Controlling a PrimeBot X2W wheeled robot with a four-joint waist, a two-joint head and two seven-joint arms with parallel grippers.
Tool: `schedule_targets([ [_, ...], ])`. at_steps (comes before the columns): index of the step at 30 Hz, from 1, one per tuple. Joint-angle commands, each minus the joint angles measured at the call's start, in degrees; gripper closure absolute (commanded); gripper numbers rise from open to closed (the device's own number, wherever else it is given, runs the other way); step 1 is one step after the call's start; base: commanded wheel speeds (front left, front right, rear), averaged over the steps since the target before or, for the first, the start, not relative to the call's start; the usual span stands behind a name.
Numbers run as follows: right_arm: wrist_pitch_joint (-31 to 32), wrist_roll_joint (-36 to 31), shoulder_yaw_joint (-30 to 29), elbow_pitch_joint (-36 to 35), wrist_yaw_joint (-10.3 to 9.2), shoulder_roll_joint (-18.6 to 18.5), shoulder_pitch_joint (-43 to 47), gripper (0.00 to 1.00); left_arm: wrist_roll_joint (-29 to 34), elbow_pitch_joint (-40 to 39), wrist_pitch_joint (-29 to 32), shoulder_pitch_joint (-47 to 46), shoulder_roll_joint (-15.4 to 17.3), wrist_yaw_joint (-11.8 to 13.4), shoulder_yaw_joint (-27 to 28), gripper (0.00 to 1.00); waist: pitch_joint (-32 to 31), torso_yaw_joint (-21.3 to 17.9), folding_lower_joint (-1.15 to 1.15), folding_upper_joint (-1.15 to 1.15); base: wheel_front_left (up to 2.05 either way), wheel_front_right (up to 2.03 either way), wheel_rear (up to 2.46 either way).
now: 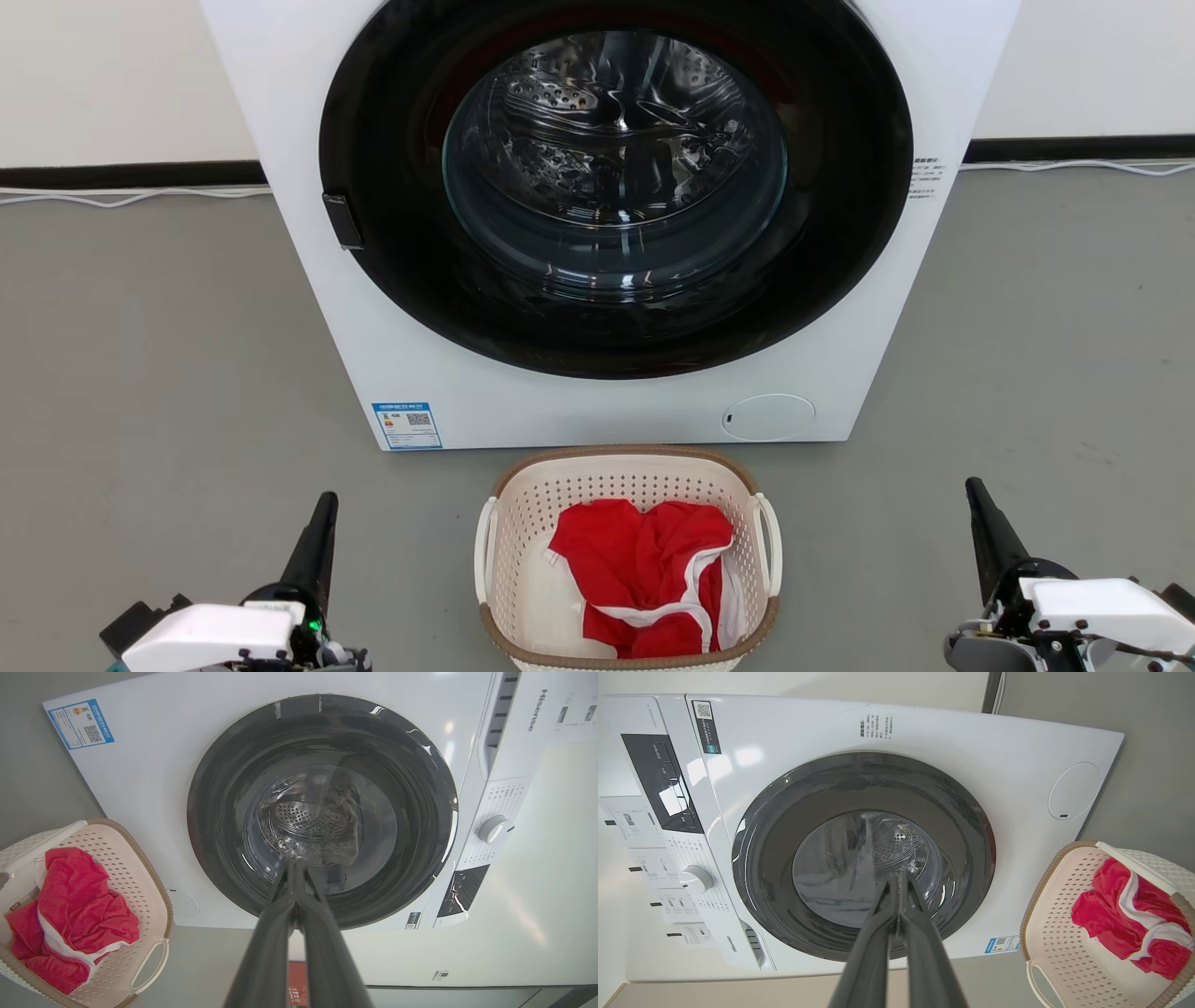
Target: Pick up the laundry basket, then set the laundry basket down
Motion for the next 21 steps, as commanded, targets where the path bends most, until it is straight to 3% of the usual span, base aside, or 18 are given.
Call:
schedule_targets([
  [1,0.8,2.17,1.02,-1.92,0.4,-0.69,-3.14,1.0,-1.72,-1.88,0.46,-3.49,0.53,-0.55,2.05,1.0,0.03,0.01,0.0,0.0,0.0,0.0,0.0],
  [7,1.56,6.5,1.01,-2.15,0.42,-0.71,-3.4,1.0,-4.92,-2.18,1.27,-3.88,0.5,-0.94,2.61,1.0,0.15,0.06,0.0,0.0,0.0,0.0,0.0],
  [21,1.56,6.5,1.01,-2.15,0.42,-0.71,-3.4,1.0,-4.93,-2.18,1.27,-3.88,0.5,-0.94,2.61,1.0,0.15,0.06,0.0,0.0,0.0,0.0,0.0],
])
